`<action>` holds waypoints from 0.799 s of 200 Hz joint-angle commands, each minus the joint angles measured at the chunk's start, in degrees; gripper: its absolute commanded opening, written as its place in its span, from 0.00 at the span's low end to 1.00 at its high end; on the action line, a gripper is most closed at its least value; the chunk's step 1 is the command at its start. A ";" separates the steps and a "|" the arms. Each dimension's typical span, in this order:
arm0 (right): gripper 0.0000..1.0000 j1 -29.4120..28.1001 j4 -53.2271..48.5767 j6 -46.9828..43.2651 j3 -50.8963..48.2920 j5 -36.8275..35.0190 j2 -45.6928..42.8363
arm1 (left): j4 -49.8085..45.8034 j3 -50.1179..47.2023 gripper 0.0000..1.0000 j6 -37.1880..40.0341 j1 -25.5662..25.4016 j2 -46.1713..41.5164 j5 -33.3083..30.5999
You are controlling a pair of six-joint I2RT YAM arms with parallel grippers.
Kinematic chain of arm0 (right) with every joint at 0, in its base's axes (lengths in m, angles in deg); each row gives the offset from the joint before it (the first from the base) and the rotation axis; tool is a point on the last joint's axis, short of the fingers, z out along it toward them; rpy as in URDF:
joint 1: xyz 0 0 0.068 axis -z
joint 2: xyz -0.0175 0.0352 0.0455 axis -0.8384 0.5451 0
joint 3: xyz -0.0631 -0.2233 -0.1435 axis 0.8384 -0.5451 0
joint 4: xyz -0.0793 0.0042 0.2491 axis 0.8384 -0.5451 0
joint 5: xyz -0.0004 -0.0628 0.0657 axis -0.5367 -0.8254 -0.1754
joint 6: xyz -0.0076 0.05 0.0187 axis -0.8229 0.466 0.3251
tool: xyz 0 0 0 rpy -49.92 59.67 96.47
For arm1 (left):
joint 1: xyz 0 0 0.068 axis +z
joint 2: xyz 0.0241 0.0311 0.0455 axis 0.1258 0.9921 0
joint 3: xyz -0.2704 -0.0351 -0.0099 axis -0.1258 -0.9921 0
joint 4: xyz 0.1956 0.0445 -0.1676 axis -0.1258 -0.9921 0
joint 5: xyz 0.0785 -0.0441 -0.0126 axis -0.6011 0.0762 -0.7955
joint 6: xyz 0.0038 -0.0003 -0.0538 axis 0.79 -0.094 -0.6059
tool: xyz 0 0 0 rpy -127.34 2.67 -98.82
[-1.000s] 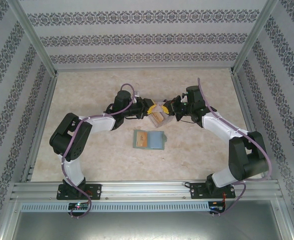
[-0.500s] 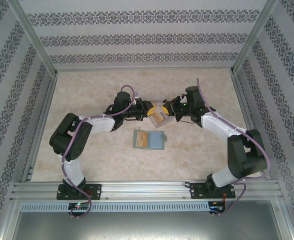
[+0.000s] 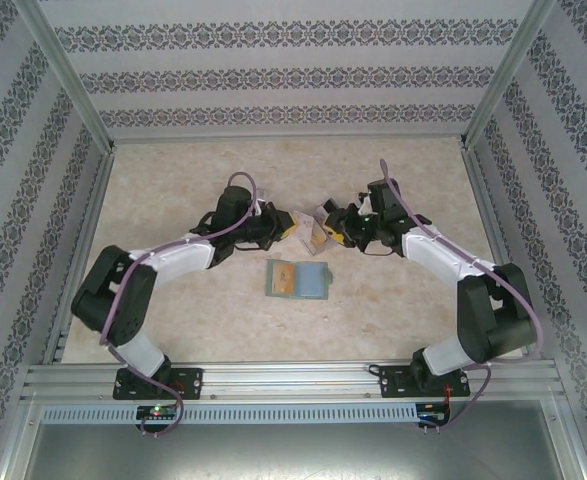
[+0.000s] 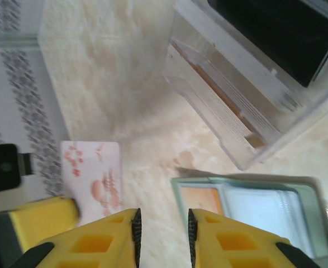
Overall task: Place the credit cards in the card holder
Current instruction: Insert the credit card into the card slot.
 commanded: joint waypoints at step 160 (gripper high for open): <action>0.24 -13.31 -13.55 -17.17 -0.01 -18.99 8.24 | -5.83 -13.75 0.00 12.90 -8.45 -8.01 -15.63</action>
